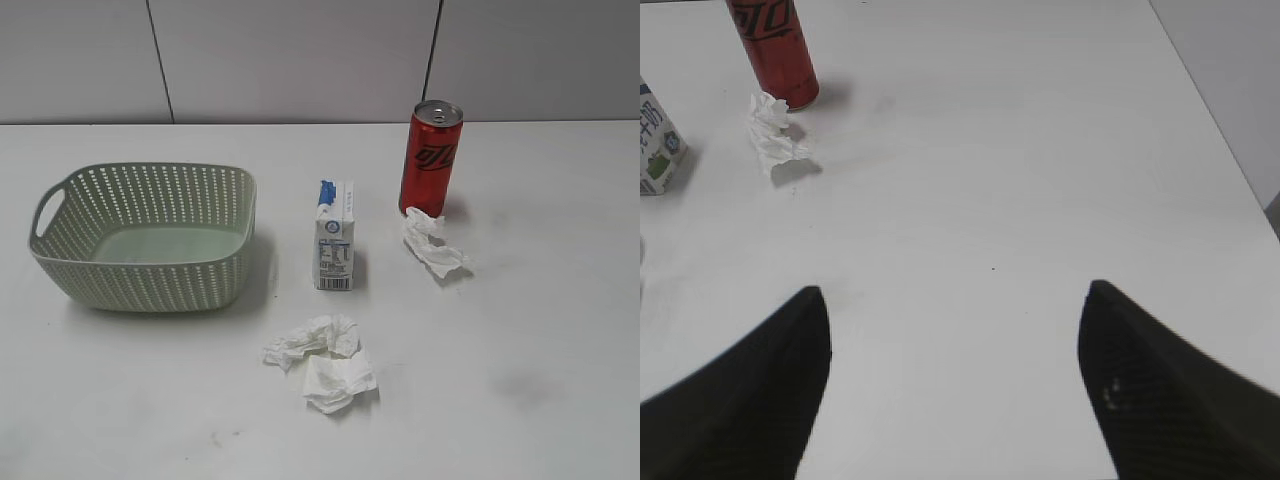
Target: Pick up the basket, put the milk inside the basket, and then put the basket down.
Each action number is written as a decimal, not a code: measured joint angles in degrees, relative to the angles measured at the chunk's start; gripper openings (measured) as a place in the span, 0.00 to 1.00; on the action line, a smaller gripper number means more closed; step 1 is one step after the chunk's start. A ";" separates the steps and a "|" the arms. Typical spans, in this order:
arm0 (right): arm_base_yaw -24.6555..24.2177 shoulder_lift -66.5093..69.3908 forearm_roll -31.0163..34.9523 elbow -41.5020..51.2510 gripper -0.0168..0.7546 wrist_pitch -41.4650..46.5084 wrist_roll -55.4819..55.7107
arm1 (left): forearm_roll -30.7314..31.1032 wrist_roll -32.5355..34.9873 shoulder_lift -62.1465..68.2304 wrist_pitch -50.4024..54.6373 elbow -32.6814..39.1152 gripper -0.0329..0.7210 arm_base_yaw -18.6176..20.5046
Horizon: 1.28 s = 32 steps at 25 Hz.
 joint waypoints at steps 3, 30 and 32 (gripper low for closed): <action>0.00 0.00 0.00 0.00 0.78 0.02 0.00 | 0.00 0.00 0.00 0.00 0.00 0.36 0.00; 0.00 0.00 0.00 0.00 0.78 0.02 0.01 | 0.00 0.00 0.00 0.00 0.00 0.35 0.00; 0.00 0.00 0.00 0.00 0.78 0.02 0.01 | 0.00 0.00 0.00 0.00 0.00 0.35 0.00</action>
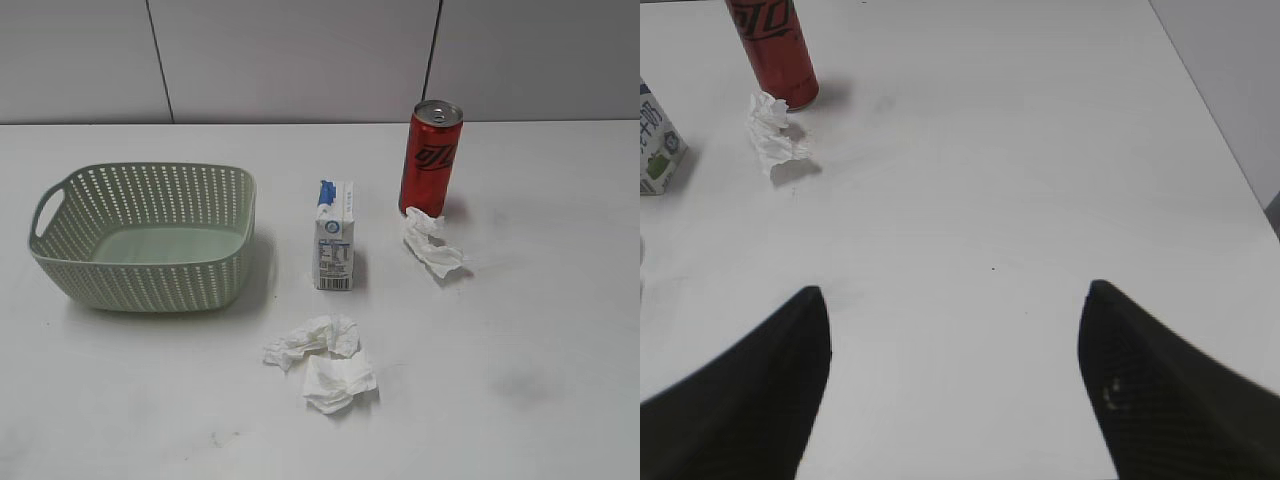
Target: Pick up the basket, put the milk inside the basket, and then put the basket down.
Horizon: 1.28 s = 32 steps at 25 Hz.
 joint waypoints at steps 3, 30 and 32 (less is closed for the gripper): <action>0.00 0.00 0.00 0.00 0.78 0.00 0.00 | 0.00 0.00 0.05 0.00 0.00 0.45 0.00; 0.00 0.00 0.00 0.00 0.78 0.00 0.00 | -2.14 0.00 23.37 -12.11 -7.11 0.83 0.00; 0.00 0.00 0.00 0.00 0.78 0.00 0.00 | -2.44 0.00 28.13 -13.72 -9.13 0.83 0.00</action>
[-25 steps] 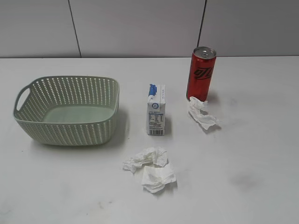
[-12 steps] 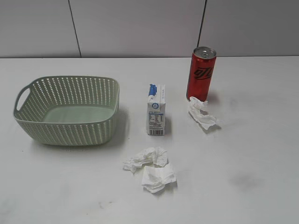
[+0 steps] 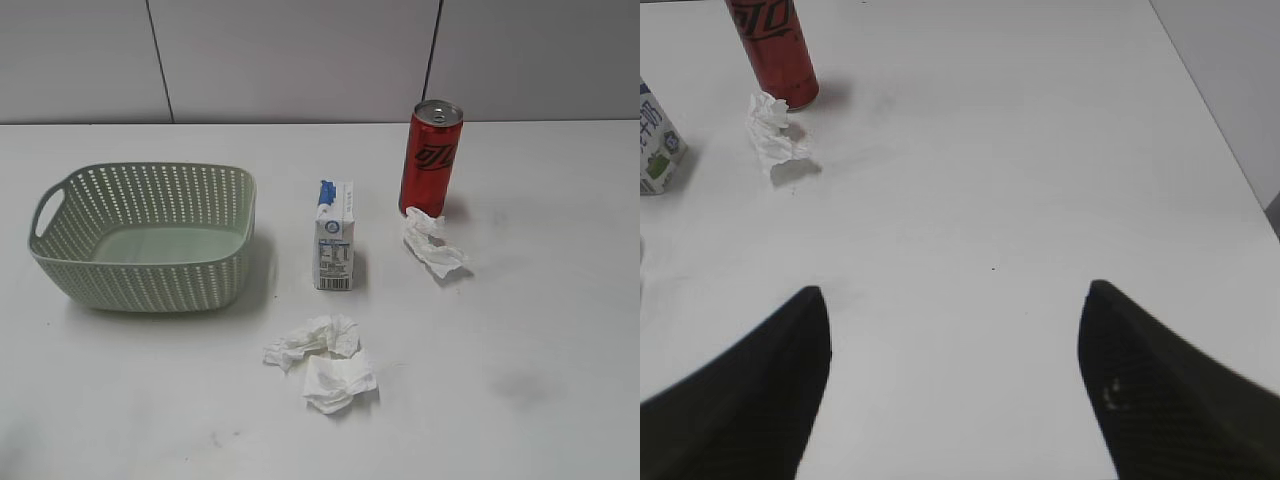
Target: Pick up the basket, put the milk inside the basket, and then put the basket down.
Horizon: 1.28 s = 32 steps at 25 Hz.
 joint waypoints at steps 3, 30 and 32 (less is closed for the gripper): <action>0.00 0.00 0.00 0.00 0.78 0.00 -0.05 | -0.75 0.00 7.71 -0.78 -3.04 0.83 0.00; 0.00 0.00 0.00 0.00 0.78 0.00 0.00 | -9.56 3.82 71.93 6.73 -34.85 0.83 -3.35; 0.00 0.00 0.00 0.00 0.78 0.00 0.00 | -9.78 3.98 74.05 5.89 -34.91 0.83 -3.35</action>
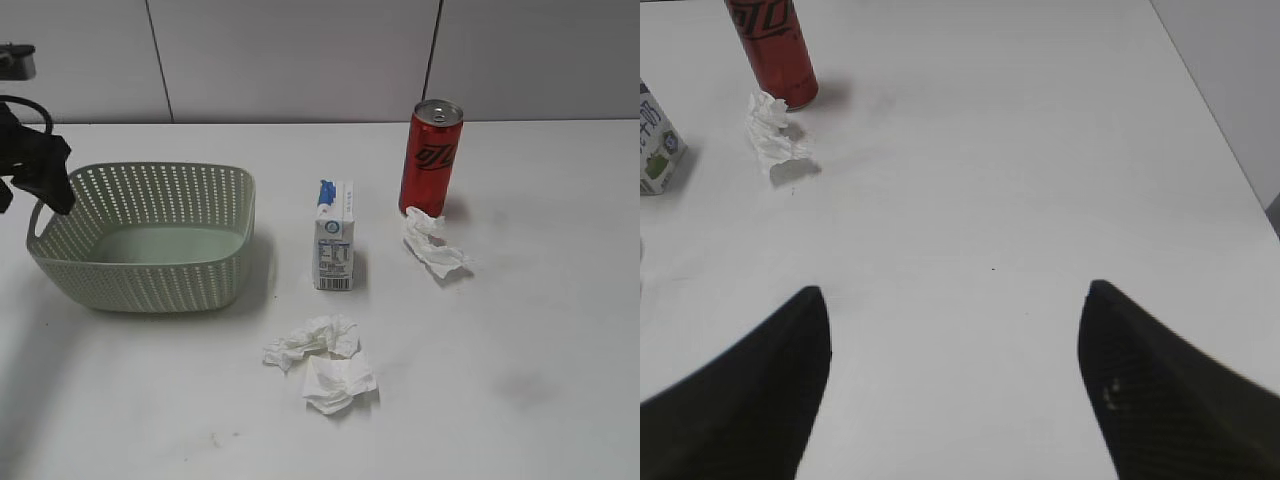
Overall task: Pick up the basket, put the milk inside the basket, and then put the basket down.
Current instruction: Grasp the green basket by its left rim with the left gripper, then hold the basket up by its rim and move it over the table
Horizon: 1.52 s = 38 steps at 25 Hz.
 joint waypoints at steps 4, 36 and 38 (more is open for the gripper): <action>0.00 0.00 0.00 0.00 0.78 0.00 0.00 | -0.85 0.64 3.77 -1.34 0.00 0.83 0.00; 0.00 0.00 0.00 0.00 0.78 0.00 0.02 | 1.35 -0.95 0.67 -7.77 -0.05 0.04 0.00; 0.00 0.00 0.00 0.00 0.78 0.00 0.02 | 5.40 -5.00 -1.76 -6.86 -0.05 0.04 -0.05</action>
